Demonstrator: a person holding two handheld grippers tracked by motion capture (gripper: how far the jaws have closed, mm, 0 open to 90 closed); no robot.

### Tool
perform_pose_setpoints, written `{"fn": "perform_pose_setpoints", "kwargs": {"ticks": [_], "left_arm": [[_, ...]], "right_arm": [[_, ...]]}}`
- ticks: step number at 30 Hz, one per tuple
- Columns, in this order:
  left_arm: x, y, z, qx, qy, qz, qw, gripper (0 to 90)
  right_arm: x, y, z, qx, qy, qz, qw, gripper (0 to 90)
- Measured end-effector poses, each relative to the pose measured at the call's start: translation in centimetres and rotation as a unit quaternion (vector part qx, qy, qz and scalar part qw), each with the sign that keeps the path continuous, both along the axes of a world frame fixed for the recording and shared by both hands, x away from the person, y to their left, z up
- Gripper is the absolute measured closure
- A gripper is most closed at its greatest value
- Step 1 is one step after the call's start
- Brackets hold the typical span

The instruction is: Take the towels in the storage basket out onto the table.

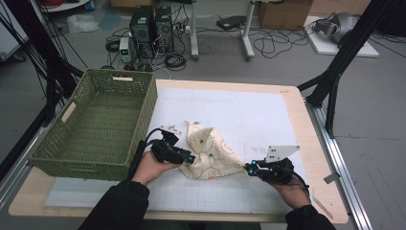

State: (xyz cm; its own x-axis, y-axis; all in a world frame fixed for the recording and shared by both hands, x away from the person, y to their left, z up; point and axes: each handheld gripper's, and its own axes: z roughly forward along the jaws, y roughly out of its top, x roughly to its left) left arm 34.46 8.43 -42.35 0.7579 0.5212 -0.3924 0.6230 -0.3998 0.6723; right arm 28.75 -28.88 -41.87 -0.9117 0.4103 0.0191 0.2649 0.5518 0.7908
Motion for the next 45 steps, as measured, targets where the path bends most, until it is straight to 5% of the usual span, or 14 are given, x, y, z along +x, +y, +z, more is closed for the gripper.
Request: {"fn": "perform_pose_setpoints", "kwargs": {"ticks": [7,9,13,19,31,34,40,45], "left_arm": [[-0.3,-0.3,-1.0,0.019,0.003,-0.001,0.9998,68.7],[-0.5,-0.7,-1.5,0.038,0.000,-0.002,0.9993,73.5],[-0.7,-1.1,-1.7,0.044,-0.009,-0.001,0.9990,86.0],[-1.7,-1.1,-0.9,0.062,-0.021,0.003,0.9978,87.7],[-7.0,2.2,-1.1,0.015,-0.008,0.010,0.9998,87.8],[-7.7,2.6,-0.7,0.002,-0.011,0.002,0.9999,83.5],[-6.8,2.6,0.5,-0.028,-0.029,0.012,0.9991,73.2],[-5.8,1.9,0.5,-0.033,-0.036,0.018,0.9987,71.1]], "right_arm": [[-2.2,-0.8,-0.6,-0.021,0.016,0.009,0.9996,85.9],[-2.3,-0.8,-0.9,-0.030,0.017,0.010,0.9994,85.7],[-2.0,-0.9,-1.4,-0.034,0.025,0.008,0.9991,85.4],[-2.0,-0.8,-1.3,-0.032,0.027,0.010,0.9991,85.4],[-3.5,-0.1,-1.4,-0.039,0.041,0.040,0.9976,85.3],[-4.0,0.5,-1.3,-0.041,0.048,0.063,0.9960,75.1],[-3.3,-0.5,0.8,0.009,0.023,0.044,0.9987,66.3],[-1.1,0.0,0.2,-0.002,0.020,0.010,0.9997,66.1]]}}
